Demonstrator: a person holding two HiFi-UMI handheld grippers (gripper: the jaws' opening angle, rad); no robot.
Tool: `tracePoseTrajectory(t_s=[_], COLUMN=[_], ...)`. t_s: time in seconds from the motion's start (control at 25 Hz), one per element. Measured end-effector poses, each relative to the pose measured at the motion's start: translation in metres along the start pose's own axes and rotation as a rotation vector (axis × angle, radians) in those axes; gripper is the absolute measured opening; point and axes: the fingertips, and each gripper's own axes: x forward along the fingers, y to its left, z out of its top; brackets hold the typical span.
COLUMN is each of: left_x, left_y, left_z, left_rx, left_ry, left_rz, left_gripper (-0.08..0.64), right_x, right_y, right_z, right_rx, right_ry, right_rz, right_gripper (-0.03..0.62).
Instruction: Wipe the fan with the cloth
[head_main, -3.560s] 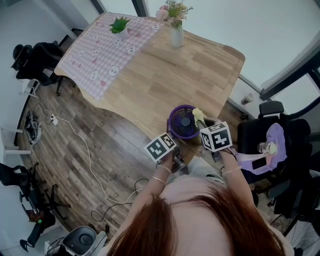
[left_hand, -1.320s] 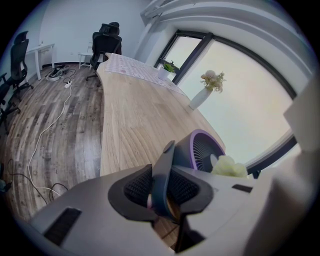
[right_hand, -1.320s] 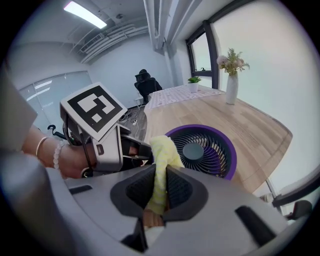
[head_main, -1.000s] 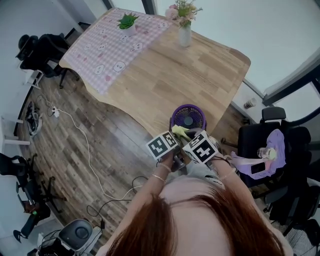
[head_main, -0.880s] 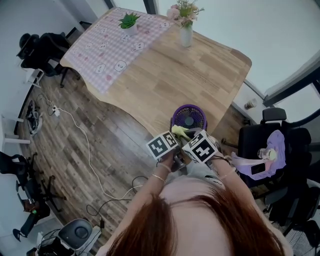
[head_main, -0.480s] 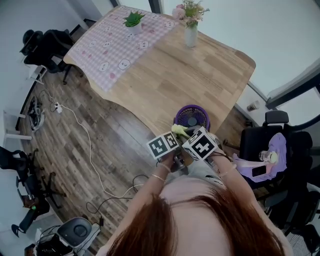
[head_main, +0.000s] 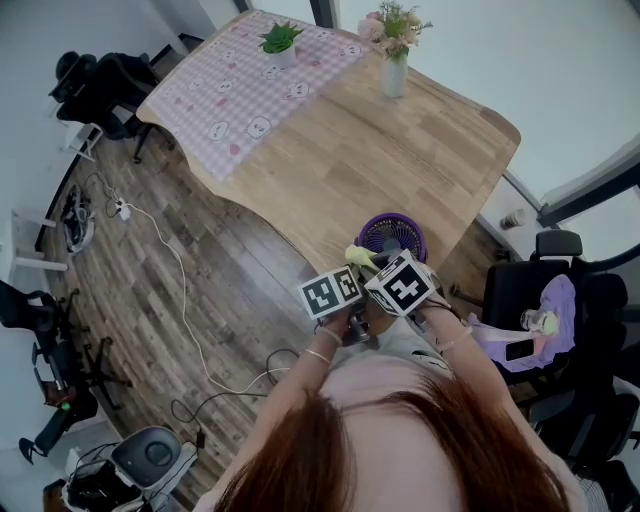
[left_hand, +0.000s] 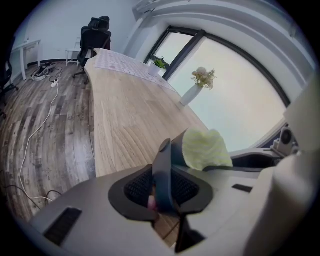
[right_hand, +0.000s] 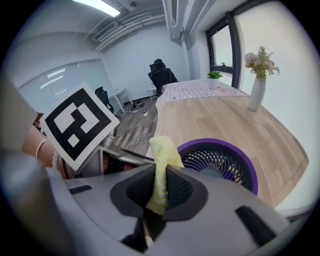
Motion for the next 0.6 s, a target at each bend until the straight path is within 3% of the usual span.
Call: tracePoseTrajectory(t_s=[0.6], left_x=[0.000], left_y=[-0.001], left_z=[0.000], left_rx=[0.037], left_ry=[0.006], left_rz=[-0.019], left_gripper=[0.094], right_x=[0.008], right_y=[-0.012], right_z=[0.019], right_rx=[-0.023], right_ry=[-0.011], right_rz=[-0.024], right_gripper=[0.043])
